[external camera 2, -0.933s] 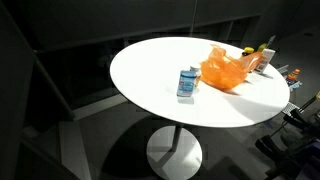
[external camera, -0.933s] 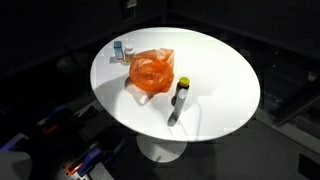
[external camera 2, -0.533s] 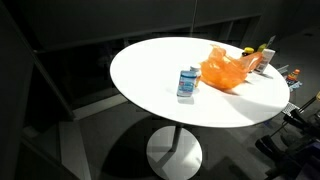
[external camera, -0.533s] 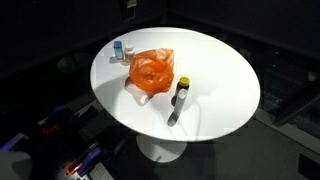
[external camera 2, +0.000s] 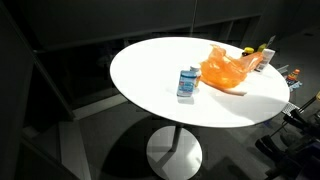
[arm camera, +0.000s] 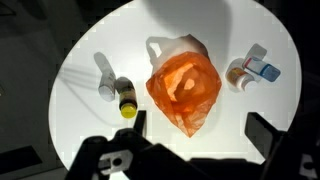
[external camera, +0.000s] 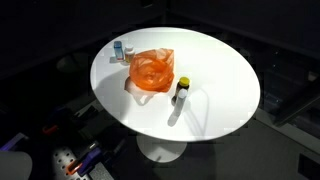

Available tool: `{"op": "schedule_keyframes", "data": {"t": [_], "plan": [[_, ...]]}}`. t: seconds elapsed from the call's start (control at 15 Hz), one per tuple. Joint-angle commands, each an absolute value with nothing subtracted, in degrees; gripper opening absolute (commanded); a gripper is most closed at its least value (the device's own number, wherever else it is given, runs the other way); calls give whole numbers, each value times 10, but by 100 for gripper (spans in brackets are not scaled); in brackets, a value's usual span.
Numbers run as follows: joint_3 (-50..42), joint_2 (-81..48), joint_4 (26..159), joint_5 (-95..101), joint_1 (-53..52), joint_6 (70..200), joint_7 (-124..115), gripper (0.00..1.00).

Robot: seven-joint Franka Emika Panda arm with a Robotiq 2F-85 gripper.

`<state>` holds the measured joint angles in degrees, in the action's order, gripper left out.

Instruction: Put the black and yellow container in the orange plastic bag

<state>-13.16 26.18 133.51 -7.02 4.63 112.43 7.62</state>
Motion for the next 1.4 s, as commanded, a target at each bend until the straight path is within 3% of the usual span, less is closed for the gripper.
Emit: {"op": "schedule_keyframes", "data": {"t": [0.0, 0.87, 1.33], "plan": [[-115, 178, 1270, -51, 57, 1148, 67, 100], [-117, -81, 1157, 5, 92, 1273, 93, 100], [-112, -105, 1152, 0, 98, 1284, 83, 100]]}}
